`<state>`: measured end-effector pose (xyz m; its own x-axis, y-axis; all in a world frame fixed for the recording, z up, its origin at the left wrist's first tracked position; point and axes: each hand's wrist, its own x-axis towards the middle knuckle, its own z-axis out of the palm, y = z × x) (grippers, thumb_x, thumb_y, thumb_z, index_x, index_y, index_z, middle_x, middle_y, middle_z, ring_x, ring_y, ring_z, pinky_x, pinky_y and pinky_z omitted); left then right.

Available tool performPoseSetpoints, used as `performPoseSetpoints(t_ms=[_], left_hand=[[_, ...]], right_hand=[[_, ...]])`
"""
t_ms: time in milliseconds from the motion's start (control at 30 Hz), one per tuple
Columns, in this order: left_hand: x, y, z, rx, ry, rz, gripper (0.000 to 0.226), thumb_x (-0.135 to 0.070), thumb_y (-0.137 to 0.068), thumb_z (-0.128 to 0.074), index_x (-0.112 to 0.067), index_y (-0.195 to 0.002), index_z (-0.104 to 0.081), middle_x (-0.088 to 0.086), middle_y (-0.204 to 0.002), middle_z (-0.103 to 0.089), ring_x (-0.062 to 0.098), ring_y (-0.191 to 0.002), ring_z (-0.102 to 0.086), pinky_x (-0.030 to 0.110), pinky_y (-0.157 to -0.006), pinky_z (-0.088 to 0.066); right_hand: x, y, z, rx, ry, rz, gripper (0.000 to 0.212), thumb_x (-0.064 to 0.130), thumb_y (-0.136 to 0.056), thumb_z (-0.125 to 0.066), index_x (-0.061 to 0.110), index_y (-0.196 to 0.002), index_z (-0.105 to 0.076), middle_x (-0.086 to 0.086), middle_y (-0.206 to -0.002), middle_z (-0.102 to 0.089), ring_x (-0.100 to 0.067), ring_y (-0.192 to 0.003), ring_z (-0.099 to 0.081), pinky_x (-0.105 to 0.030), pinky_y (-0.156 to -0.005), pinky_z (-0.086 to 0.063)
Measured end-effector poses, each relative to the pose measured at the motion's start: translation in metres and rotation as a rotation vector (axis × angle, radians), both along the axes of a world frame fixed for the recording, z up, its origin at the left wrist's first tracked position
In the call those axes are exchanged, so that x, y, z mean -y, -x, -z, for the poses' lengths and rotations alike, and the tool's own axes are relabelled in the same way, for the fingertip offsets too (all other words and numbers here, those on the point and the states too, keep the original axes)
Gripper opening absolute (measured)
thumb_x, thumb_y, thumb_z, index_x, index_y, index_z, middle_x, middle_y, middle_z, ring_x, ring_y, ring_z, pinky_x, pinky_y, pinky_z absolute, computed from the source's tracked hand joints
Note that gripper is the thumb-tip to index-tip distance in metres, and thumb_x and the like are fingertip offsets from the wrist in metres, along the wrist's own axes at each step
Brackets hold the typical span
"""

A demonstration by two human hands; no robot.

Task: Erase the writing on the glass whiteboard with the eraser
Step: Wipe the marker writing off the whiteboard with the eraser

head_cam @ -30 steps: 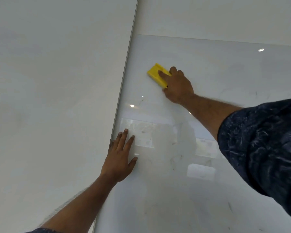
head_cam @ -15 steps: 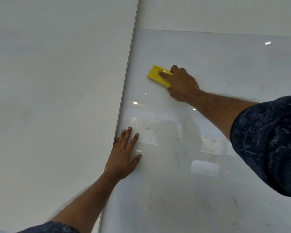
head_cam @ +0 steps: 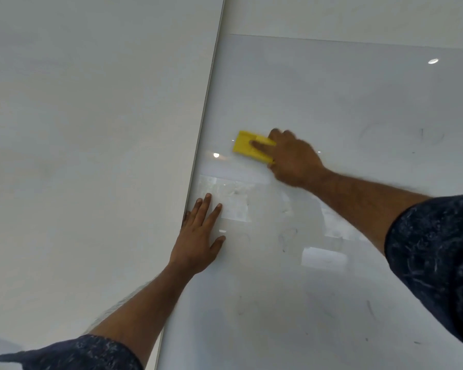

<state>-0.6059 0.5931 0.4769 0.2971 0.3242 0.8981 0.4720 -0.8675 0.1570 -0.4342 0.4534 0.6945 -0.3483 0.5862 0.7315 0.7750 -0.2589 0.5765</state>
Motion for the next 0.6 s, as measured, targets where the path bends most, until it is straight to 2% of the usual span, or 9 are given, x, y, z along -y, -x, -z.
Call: performPoseSetpoints(t_ms=[100, 167, 300, 367, 433, 533, 600], left_hand=[[0.001, 0.001, 0.006, -0.008, 0.009, 0.003, 0.077, -0.038, -0.096, -0.057, -0.029, -0.158, -0.013, -0.004, -0.168, 0.011, 0.014, -0.154, 0.013, 0.039, -0.127, -0.004], [0.002, 0.003, 0.016, -0.020, 0.026, 0.000, 0.078, -0.041, -0.096, -0.056, -0.029, -0.159, -0.012, -0.005, -0.168, 0.012, 0.013, -0.154, 0.014, 0.038, -0.127, -0.004], [0.006, 0.004, 0.035, -0.019, 0.046, 0.006, 0.079, -0.041, -0.094, -0.058, -0.025, -0.159, -0.016, -0.004, -0.167, 0.011, 0.015, -0.155, 0.011, 0.042, -0.127, -0.009], [0.008, 0.004, 0.042, -0.016, 0.053, 0.008, 0.079, -0.040, -0.094, -0.059, -0.024, -0.159, -0.017, -0.004, -0.167, 0.010, 0.015, -0.155, 0.010, 0.042, -0.126, -0.011], [0.009, 0.006, 0.046, -0.021, 0.063, -0.006, 0.079, -0.041, -0.094, -0.059, -0.025, -0.159, -0.016, -0.005, -0.167, 0.011, 0.014, -0.154, 0.011, 0.041, -0.126, -0.011], [0.012, 0.006, 0.052, -0.031, 0.086, -0.015, 0.080, -0.043, -0.095, -0.057, -0.026, -0.159, -0.013, -0.007, -0.167, 0.014, 0.012, -0.154, 0.013, 0.039, -0.127, -0.009], [0.014, 0.005, 0.054, -0.033, 0.086, -0.006, 0.080, -0.042, -0.095, -0.057, -0.026, -0.159, -0.013, -0.007, -0.167, 0.014, 0.012, -0.154, 0.014, 0.038, -0.127, -0.009]], right_hand=[[-0.002, 0.005, -0.003, -0.136, -0.128, -0.018, 0.067, 0.024, -0.087, -0.061, 0.033, -0.146, -0.032, -0.013, -0.130, -0.041, -0.034, -0.110, -0.043, -0.042, -0.074, -0.045], [-0.008, 0.010, 0.022, -0.137, -0.095, -0.041, 0.067, 0.025, -0.086, -0.060, 0.031, -0.146, -0.032, -0.014, -0.131, -0.042, -0.034, -0.109, -0.043, -0.041, -0.073, -0.045], [-0.012, 0.008, 0.077, 0.037, 0.086, -0.069, 0.067, 0.024, -0.087, -0.059, 0.029, -0.148, -0.031, -0.015, -0.133, -0.043, -0.034, -0.107, -0.045, -0.041, -0.075, -0.046], [-0.007, 0.002, 0.064, 0.162, 0.148, -0.038, 0.067, 0.024, -0.088, -0.056, 0.031, -0.149, -0.028, -0.016, -0.136, -0.041, -0.034, -0.110, -0.044, -0.041, -0.076, -0.044], [-0.002, -0.001, 0.035, 0.204, 0.113, 0.008, 0.066, 0.020, -0.088, -0.055, 0.033, -0.148, -0.029, -0.017, -0.138, -0.040, -0.036, -0.110, -0.044, -0.041, -0.075, -0.043], [0.002, -0.005, 0.008, 0.000, -0.009, 0.014, 0.067, 0.022, -0.087, -0.060, 0.035, -0.146, -0.032, -0.014, -0.134, -0.040, -0.035, -0.111, -0.043, -0.041, -0.074, -0.044], [0.001, -0.004, 0.014, -0.082, -0.089, -0.009, 0.067, 0.023, -0.085, -0.062, 0.034, -0.145, -0.034, -0.013, -0.129, -0.043, -0.035, -0.108, -0.044, -0.041, -0.071, -0.045]])
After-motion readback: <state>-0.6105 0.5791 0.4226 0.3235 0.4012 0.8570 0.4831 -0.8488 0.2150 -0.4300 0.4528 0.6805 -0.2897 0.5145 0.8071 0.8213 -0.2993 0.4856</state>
